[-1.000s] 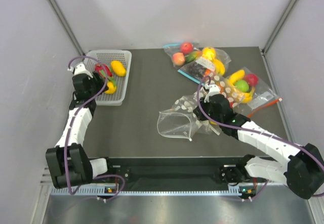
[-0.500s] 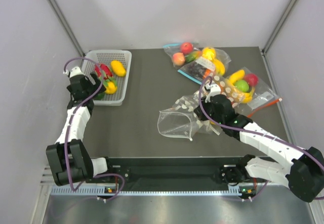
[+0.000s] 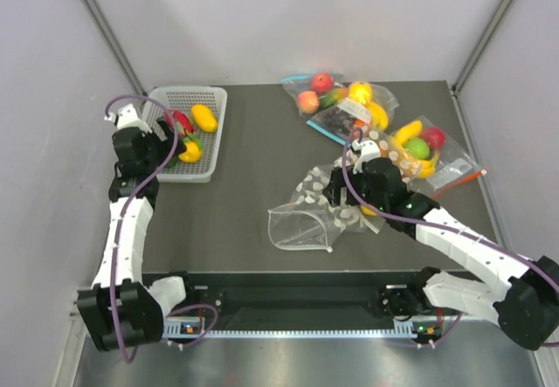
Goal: Open the zip-top bag and remove the fake food
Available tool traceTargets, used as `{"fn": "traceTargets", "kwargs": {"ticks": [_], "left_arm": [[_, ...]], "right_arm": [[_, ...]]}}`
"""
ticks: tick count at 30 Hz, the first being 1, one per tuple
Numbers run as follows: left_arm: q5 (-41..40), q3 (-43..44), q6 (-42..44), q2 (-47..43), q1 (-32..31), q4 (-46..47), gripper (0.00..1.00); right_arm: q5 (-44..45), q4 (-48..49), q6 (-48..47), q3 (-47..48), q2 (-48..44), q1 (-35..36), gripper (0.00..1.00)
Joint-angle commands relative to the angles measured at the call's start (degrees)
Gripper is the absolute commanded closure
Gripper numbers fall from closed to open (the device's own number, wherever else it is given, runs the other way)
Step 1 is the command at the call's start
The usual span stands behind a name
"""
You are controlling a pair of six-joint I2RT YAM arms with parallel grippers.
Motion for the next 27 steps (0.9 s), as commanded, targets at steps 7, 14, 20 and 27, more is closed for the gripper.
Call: {"fn": "traceTargets", "kwargs": {"ticks": [7, 14, 20, 27], "left_arm": [[0.6, 10.6, 2.0, -7.6, -0.9, -12.5, 0.01], [1.0, 11.2, 4.4, -9.3, -0.9, -16.1, 0.01], [2.8, 11.1, 5.3, -10.4, -0.9, -16.4, 0.01], [3.0, 11.2, 6.1, -10.4, -1.0, -16.8, 0.01]], "right_arm": [[9.4, -8.7, -5.0, 10.8, -6.9, -0.2, 0.00], [16.5, -12.9, -7.1, 14.4, -12.2, -3.0, 0.00], [16.5, -14.9, -7.4, 14.2, -15.4, -6.7, 0.00], [15.8, -16.3, -7.6, 13.8, -16.8, -9.0, 0.00]]}}
